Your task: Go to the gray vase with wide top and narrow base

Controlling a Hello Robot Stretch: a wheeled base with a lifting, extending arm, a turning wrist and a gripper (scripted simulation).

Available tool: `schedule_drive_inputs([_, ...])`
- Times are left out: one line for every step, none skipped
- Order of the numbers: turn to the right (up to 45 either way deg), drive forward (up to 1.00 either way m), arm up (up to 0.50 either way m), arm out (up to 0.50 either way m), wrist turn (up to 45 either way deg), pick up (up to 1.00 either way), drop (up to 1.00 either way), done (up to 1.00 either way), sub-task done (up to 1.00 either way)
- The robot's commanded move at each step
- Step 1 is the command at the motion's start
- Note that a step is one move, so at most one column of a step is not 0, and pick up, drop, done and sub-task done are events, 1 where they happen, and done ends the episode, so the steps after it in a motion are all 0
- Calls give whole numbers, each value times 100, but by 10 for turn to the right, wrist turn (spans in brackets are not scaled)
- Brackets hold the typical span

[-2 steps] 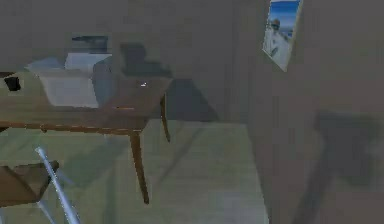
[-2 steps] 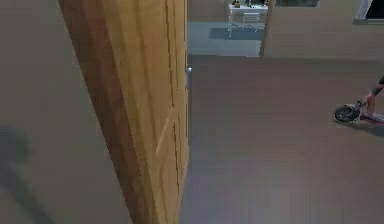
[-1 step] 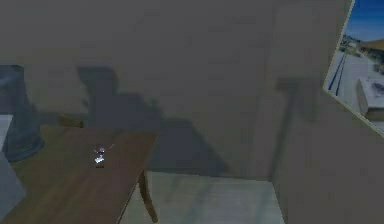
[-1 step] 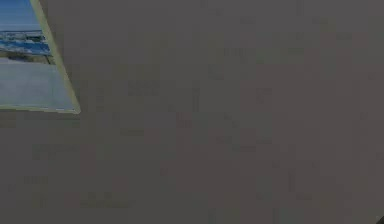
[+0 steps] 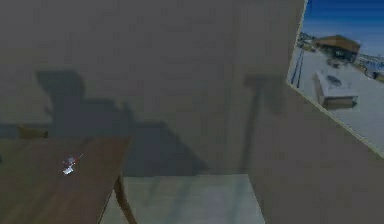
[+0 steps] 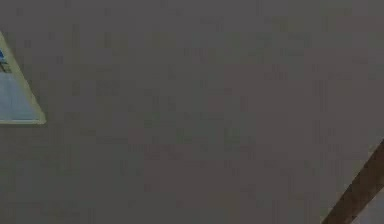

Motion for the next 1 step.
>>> schedule_drive_inputs([0, 40, 0, 0, 0, 0, 0, 0, 0])
